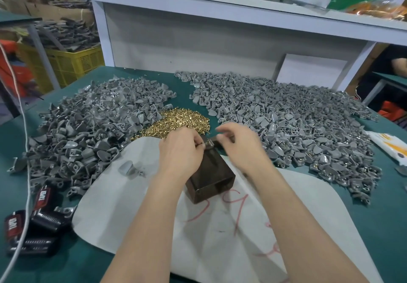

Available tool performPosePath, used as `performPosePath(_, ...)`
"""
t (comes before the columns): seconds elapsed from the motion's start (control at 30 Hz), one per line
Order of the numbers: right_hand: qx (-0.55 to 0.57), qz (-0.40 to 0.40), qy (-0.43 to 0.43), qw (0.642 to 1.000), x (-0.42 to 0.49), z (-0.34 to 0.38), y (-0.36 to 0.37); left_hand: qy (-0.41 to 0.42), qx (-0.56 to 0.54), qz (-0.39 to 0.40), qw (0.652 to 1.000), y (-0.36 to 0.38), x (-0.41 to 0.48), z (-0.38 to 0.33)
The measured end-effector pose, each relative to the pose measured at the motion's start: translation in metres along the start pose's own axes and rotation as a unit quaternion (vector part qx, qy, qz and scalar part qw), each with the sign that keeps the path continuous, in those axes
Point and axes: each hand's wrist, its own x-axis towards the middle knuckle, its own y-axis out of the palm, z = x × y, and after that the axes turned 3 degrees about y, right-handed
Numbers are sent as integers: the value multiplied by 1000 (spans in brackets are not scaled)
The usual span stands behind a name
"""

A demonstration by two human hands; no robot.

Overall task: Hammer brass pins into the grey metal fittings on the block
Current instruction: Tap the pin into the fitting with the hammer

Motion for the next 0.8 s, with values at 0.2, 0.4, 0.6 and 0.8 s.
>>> performPosePath(0.2,-287,160,121,937,-13,-26,-15,-3,-1,1,1000,1,0,0)
performPosePath(0.4,-158,166,139,963,-2,-28,-23,-18,-8,5,1000,-1,0,0)
performPosePath(0.6,97,59,126,985,0,-28,-30,-28,-4,-5,1000,-2,0,2)
performPosePath(0.8,-64,13,-92,994,-14,-18,-32,-34,5,-16,999,-2,-1,1)
